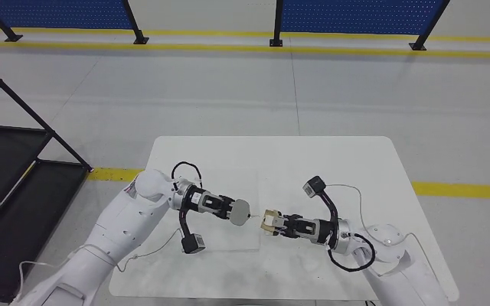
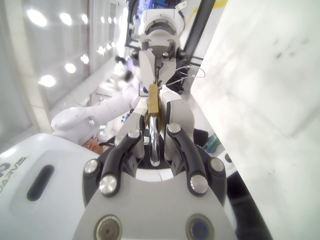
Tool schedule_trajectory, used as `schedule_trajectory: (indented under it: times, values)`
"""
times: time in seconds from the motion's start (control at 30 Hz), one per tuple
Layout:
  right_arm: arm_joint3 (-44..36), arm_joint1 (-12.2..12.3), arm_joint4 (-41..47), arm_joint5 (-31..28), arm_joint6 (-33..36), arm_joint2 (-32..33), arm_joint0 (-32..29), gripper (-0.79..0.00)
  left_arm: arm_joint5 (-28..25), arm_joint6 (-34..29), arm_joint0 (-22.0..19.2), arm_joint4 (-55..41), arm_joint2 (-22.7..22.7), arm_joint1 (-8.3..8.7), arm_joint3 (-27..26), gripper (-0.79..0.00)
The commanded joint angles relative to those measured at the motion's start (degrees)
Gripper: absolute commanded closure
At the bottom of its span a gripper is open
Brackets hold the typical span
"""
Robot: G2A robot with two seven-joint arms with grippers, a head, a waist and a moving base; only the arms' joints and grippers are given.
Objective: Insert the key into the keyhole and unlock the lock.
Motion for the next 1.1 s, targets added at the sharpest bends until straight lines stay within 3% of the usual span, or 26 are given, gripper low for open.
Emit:
schedule_trajectory:
  times: [0.0,0.23,1.07]
  values:
    - [0.41,0.11,0.30,0.25,2.56,-0.02,0.90,0.000,-0.87,1.76,-0.24,-0.08,-0.17,0.18,-0.32,0.000]
    - [1.93,0.28,0.57,1.19,7.83,-0.78,4.14,0.000,-2.20,4.34,-0.32,-0.31,0.34,0.42,-1.42,0.000]
    - [1.59,0.42,0.65,-0.17,5.98,-3.07,4.59,0.000,-0.42,2.48,-0.93,-1.78,2.23,0.13,0.04,0.000]
